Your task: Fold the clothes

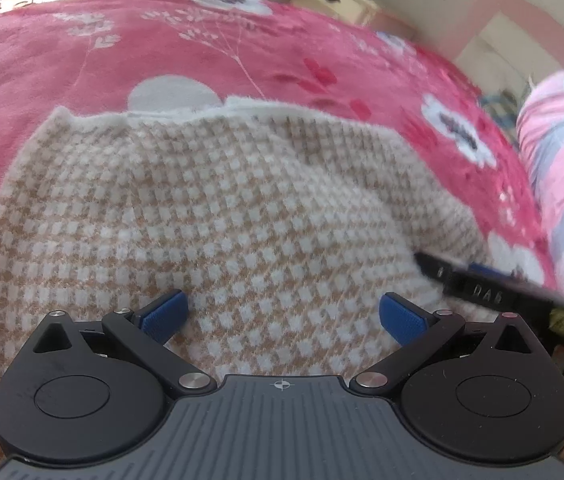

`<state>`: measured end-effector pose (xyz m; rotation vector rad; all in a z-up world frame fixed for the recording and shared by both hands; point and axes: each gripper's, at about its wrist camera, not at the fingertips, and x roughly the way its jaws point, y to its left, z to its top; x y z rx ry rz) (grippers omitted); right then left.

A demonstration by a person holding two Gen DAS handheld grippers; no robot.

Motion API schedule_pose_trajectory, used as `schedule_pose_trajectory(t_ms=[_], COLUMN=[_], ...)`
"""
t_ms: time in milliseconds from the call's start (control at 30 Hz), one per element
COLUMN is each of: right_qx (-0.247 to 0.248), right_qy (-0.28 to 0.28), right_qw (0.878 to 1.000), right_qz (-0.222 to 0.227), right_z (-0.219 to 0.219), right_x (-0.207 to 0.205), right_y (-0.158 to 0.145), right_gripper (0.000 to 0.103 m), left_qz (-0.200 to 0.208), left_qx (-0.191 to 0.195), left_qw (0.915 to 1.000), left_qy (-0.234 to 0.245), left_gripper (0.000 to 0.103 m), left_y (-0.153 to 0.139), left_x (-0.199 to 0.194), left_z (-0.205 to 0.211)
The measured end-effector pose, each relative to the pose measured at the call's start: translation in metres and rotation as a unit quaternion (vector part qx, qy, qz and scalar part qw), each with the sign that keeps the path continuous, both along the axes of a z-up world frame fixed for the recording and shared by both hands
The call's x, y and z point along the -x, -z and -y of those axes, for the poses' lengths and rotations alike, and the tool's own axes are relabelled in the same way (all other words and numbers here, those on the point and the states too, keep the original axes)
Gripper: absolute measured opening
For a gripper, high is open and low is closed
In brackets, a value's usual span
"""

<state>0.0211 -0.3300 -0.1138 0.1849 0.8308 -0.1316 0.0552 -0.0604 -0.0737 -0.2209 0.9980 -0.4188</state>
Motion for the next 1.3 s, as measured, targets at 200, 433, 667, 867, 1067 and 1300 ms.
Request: schedule_pose_trajectory(t_ms=[200,433,667,867,1067,1300], right_qx=[0.000,-0.001,0.027,0.051,0.018,0.028], right_qy=[-0.002,-0.001,-0.004,-0.036,-0.067,-0.101], right_qw=[1.000,1.000,0.999,0.991,0.994,0.992], right_qz=[0.001,0.002,0.040,0.118,0.086,0.064], right_z=[0.000,0.001,-0.003,-0.030,-0.059,-0.106], right_x=[0.000,-0.001,0.007,0.022,0.004,-0.044], right_y=[0.000,-0.001,-0.021,-0.054,-0.055,-0.059], right_gripper=[0.103,0.103,0.102,0.094,0.053,0.028], left_qz=[0.041,0.082,0.092,0.072,0.107,0.169], left_qx=[-0.012,-0.010,0.003,0.020,0.046,0.068], left_qw=[0.9989,0.9951,0.9848,0.9787,0.9810,0.9823], left_qy=[-0.022,-0.054,-0.147,-0.191,-0.155,-0.043], left_gripper=[0.099,0.084,0.081,0.074,0.068,0.058], left_y=[-0.009,-0.019,-0.028,-0.020,-0.023,-0.029], left_x=[0.009,0.033,0.063,0.088,0.074,-0.004], left_z=[-0.014,-0.050,-0.119,-0.164,-0.154,-0.078])
